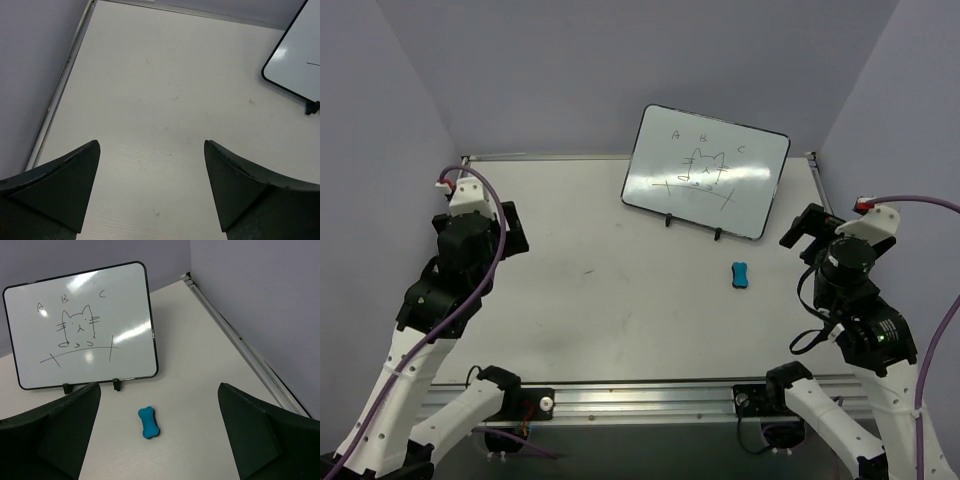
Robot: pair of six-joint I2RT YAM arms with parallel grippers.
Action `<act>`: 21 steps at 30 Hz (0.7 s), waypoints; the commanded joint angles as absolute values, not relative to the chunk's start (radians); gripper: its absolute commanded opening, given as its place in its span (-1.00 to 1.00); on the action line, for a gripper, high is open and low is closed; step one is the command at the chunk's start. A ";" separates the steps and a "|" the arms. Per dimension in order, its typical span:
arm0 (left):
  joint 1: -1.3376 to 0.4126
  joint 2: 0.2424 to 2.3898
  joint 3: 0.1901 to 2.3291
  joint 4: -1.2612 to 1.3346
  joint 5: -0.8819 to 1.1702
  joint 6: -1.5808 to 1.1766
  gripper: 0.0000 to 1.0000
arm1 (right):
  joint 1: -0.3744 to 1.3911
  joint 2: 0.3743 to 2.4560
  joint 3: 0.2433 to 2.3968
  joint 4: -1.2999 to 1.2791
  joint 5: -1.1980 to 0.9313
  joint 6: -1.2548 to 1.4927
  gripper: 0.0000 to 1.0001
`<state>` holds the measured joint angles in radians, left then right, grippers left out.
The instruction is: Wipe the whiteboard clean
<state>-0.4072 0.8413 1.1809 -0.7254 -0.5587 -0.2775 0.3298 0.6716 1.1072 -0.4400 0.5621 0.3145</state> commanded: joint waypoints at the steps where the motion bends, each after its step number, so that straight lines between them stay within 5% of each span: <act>1: -0.413 0.865 1.229 -0.703 -0.488 -0.276 0.88 | 0.336 0.687 1.101 -0.410 0.589 0.331 1.00; 12: -0.460 1.245 1.381 -0.681 -0.212 -0.523 0.88 | 0.336 0.729 1.068 -0.360 0.367 0.356 1.00; 21: -0.676 1.655 1.528 -0.407 -0.268 -0.459 0.88 | 0.336 0.703 1.083 -0.393 0.278 0.345 1.00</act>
<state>-0.6403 1.6009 1.4616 -0.5957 -0.2867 -0.4915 0.3298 0.7300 1.0714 -0.4091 0.3107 0.3481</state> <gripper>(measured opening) 0.940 0.996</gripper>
